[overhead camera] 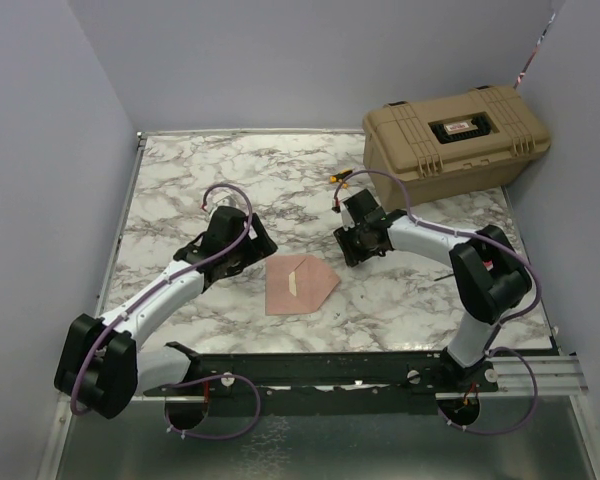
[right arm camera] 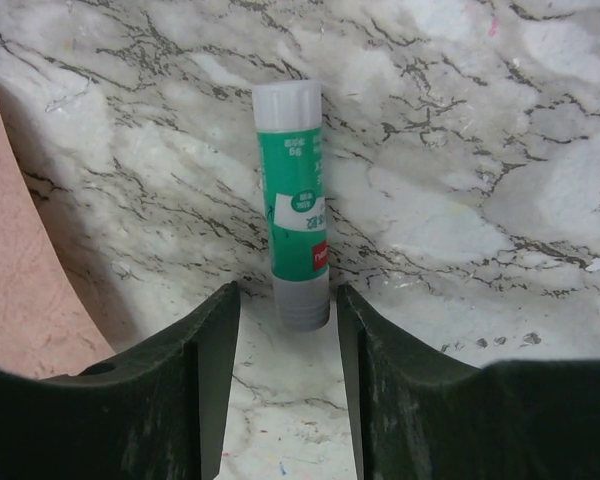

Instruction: Place the letter into the envelope and seal it

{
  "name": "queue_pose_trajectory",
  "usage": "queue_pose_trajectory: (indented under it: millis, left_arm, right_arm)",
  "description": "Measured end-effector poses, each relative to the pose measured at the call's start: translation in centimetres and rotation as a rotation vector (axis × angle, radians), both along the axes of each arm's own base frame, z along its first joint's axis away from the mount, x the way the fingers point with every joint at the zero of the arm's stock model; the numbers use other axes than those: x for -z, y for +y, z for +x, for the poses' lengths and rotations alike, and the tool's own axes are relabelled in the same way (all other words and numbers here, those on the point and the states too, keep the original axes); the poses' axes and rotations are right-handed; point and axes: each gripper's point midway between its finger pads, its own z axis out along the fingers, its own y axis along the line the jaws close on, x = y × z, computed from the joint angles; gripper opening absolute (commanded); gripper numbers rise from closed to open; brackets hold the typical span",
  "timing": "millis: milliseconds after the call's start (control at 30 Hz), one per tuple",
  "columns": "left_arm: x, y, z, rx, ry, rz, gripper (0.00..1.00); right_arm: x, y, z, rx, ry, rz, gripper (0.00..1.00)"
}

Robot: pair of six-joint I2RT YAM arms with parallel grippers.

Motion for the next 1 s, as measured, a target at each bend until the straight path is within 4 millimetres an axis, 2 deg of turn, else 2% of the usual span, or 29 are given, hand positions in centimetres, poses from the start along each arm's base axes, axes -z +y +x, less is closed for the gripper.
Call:
queue_pose_trajectory:
  millis: [167, 300, 367, 500, 633, 700, 800, 900, 1000]
  left_arm:
    - [0.3, -0.2, -0.1, 0.012, 0.014, -0.004, 0.9]
    - [0.5, -0.4, -0.3, 0.023, 0.024, -0.01, 0.9]
    - [0.4, -0.6, -0.3, 0.029, 0.027, -0.015, 0.92]
    - [-0.3, -1.4, -0.1, 0.058, 0.019, -0.043, 0.98]
    - [-1.6, -2.4, 0.2, 0.103, -0.005, -0.077, 0.99]
    - [-2.4, -3.1, 0.4, 0.137, -0.023, -0.104, 0.99]
    - [-4.0, -4.9, 0.2, 0.23, -0.045, -0.175, 0.99]
    - [-6.2, -7.2, -0.1, 0.352, -0.069, -0.265, 0.99]
    - [-8.3, -8.9, -0.5, 0.452, -0.094, -0.343, 0.99]
  right_arm:
    - [0.4, -0.3, 0.2, 0.003, -0.004, -0.023, 0.38]
    - [0.5, -0.4, 0.5, 0.007, -0.014, -0.032, 0.1]
    - [0.5, -0.4, 0.5, 0.005, -0.015, -0.034, 0.03]
    - [0.3, -0.3, 0.5, 0.008, -0.014, -0.032, 0.0]
    - [-0.5, -0.4, 0.3, 0.009, -0.028, -0.019, 0.01]
    - [-2.2, -0.1, -0.1, -0.013, -0.053, 0.027, 0.01]
    - [-7.1, 1.9, -1.3, -0.12, -0.114, 0.188, 0.01]
    - [-13.1, 4.5, -3.3, -0.27, -0.184, 0.379, 0.01]
    - [-16.3, 6.2, -5.1, -0.39, -0.207, 0.485, 0.01]
